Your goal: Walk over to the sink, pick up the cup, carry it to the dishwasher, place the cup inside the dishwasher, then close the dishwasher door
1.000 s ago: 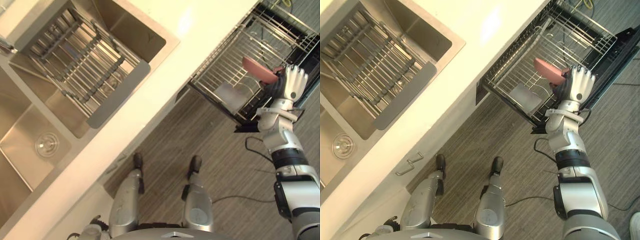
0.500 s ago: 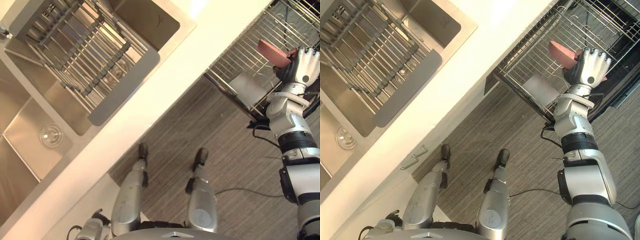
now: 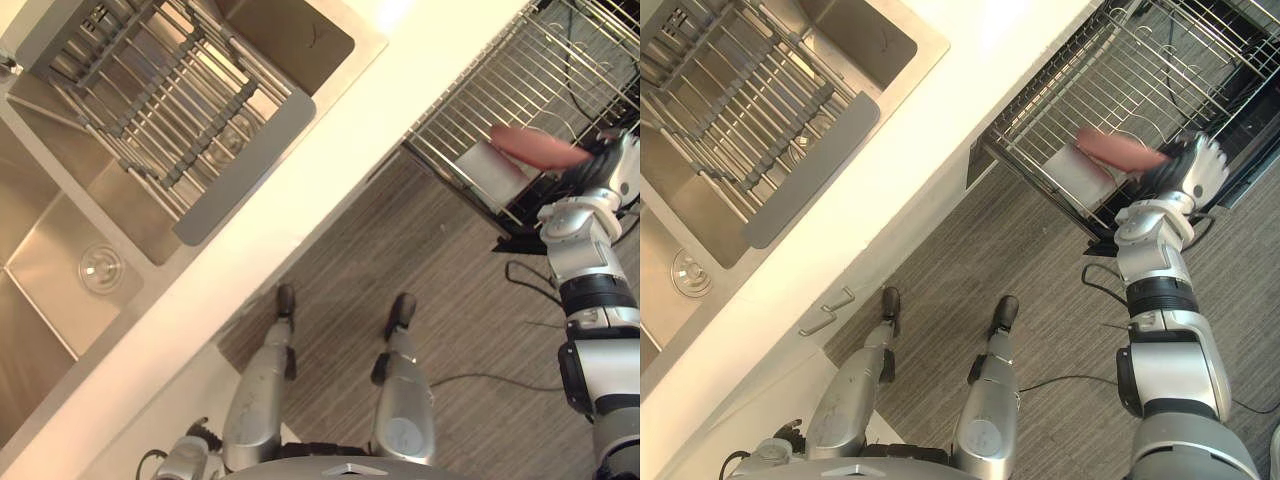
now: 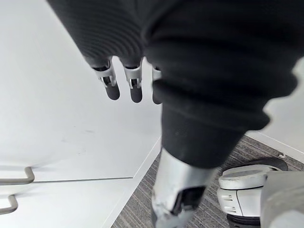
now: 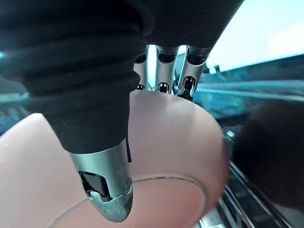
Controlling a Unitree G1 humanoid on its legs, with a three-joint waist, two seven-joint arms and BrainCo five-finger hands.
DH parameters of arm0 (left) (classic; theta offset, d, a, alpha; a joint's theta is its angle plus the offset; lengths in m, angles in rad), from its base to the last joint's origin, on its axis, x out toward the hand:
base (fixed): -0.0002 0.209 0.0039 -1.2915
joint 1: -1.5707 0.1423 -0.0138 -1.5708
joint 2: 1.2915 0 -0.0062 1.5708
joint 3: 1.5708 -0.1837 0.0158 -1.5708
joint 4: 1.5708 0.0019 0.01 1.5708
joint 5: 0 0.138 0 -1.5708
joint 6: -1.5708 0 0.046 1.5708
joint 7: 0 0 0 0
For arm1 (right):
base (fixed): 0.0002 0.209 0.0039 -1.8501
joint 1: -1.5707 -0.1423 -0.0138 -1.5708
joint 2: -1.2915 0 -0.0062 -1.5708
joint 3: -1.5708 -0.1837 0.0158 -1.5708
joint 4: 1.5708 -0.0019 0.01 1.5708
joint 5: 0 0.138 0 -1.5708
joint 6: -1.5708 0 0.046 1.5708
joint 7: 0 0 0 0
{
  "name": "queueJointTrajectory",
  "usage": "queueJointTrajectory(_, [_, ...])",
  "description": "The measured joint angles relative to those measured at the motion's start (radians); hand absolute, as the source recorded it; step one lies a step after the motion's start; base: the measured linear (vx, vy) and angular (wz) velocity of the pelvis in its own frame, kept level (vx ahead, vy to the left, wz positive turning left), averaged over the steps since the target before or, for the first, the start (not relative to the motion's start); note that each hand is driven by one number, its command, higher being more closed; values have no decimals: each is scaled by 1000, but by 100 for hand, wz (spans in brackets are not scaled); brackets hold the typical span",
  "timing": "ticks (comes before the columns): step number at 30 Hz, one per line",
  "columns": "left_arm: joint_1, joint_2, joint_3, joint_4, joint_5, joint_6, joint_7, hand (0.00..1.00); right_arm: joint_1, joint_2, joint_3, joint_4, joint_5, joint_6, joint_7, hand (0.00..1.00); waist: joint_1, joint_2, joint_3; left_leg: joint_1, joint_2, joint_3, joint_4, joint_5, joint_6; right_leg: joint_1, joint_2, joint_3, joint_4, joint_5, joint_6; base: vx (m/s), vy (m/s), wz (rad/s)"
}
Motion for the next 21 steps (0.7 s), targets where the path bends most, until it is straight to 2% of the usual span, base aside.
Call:
queueJointTrajectory(2, [0, 0, 1, -1, 0, 0, 0, 0, 6, 9, -4, -7, 1, 16, 47, 0, -4, 0, 0, 8, 0, 4, -15, 10, -1, -1, 0, 3, 0, 1, 0, -13, -16, -6])
queueJointTrajectory(5, [0, -1, 2, -3, 0, -1, 0, 0, 7, 30, -39, -42, 2, 68, 125, 0, -1, 0, 0, 41, 1, 9, -43, 19, -1, 11, 1, 14, 2, 0, 0, -6, -21, -8])
queueJointTrajectory(13, [0, -1, 18, -39, 1, 0, -1, 0, 39, 51, -83, -120, -19, 156, 242, 0, -3, -1, 0, 76, 2, 11, -62, 29, 0, 37, 1, 16, 2, 0, 1, -1, -2, 0])
queueJointTrajectory(19, [1, -7, 52, -42, 3, 0, 0, 0, 65, 72, -146, -137, -17, 154, 266, 0, -17, -9, -3, 104, 2, -4, -63, 31, -2, 78, 1, -3, -4, -3, 4, -8, -6, 7])
queueJointTrajectory(21, [10, -5, 62, -42, 4, 0, 0, 0, 99, 72, -178, -159, -8, 153, 264, 0, -24, -27, -12, 105, 3, -19, -63, 34, -4, 93, 3, -16, -13, -3, 4, -19, -16, 15])
